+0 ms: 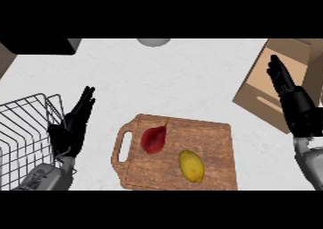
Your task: Pick the lemon from the cutting board and place it in the cardboard box
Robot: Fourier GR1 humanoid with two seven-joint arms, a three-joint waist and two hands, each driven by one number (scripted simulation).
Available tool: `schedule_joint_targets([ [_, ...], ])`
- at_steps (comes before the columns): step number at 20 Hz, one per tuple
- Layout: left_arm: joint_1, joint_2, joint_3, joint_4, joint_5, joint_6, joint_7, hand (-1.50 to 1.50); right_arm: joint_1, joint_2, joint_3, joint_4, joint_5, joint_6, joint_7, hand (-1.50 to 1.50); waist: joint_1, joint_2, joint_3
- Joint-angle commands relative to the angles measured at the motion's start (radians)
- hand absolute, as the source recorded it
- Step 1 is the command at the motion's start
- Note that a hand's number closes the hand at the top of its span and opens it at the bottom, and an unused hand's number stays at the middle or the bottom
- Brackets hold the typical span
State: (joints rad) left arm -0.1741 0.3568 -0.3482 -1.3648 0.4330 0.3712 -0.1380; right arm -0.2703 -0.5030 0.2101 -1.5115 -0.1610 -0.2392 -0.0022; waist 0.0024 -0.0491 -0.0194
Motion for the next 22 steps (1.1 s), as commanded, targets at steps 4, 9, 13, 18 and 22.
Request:
schedule_joint_targets([
  [4,-0.051,0.065,-0.071,-0.094,-0.139,-0.062,0.043,0.00,0.191,0.186,0.223,-0.156,0.153,-0.206,0.141,-1.50,-0.029,0.037,0.019],
  [9,-0.069,0.114,-0.076,-0.100,-0.140,-0.160,0.099,0.00,0.254,-0.020,0.293,-0.017,0.471,-0.263,0.100,-1.50,-0.061,0.030,0.005],
  [13,-0.079,0.121,-0.084,-0.108,-0.148,-0.177,0.116,0.00,0.342,-0.035,0.417,-0.045,0.755,-0.404,0.135,-1.50,-0.064,0.027,0.011],
  [18,-0.057,0.112,-0.088,-0.101,-0.170,-0.167,0.110,0.00,0.400,-0.039,0.493,-0.203,1.076,-0.408,0.378,-1.50,-0.066,0.026,0.008],
  [22,-0.071,0.084,-0.093,-0.113,-0.184,-0.149,0.137,0.00,0.457,-0.079,0.516,-0.414,1.227,-0.209,0.585,-1.50,-0.068,0.030,0.009],
])
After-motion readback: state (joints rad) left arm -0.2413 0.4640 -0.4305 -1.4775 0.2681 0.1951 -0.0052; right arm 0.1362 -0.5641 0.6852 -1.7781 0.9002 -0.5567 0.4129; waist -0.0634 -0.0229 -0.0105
